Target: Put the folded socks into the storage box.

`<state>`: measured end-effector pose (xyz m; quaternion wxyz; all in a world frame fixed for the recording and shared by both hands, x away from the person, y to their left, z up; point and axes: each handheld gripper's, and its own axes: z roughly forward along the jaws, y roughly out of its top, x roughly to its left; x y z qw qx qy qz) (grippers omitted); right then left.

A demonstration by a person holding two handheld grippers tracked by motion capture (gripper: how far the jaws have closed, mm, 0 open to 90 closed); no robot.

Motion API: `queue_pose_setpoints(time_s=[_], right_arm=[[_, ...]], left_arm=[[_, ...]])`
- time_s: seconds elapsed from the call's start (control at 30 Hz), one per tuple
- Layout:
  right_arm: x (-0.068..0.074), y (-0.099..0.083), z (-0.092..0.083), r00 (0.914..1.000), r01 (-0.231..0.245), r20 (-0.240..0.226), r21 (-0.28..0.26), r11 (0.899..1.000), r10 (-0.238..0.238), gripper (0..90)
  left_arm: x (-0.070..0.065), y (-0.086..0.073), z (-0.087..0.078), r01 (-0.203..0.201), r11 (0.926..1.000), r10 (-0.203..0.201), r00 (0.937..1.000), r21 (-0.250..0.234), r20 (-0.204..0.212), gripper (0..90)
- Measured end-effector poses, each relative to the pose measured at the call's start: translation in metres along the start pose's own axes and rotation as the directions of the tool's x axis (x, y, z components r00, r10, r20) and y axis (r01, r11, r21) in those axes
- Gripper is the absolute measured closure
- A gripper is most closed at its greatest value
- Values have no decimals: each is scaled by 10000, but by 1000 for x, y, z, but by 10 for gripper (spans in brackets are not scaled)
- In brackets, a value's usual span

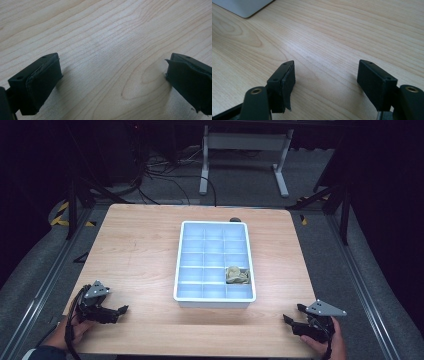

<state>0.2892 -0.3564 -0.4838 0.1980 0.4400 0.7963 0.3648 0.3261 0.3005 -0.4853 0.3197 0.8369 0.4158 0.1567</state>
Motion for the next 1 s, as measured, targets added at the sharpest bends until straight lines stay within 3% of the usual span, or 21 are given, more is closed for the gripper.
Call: queue_pose_setpoints(time_s=[0.47,1.0], right_arm=[[-2,1,2,9987,-323,389,-18,9995,323,311],[-3,1,1,9986,-342,393,-29,9994,343,310]], left_arm=[[2,2,2,-73,10000,73,9999,29,85,0],[2,3,1,-115,9999,114,9999,102,93,0]])
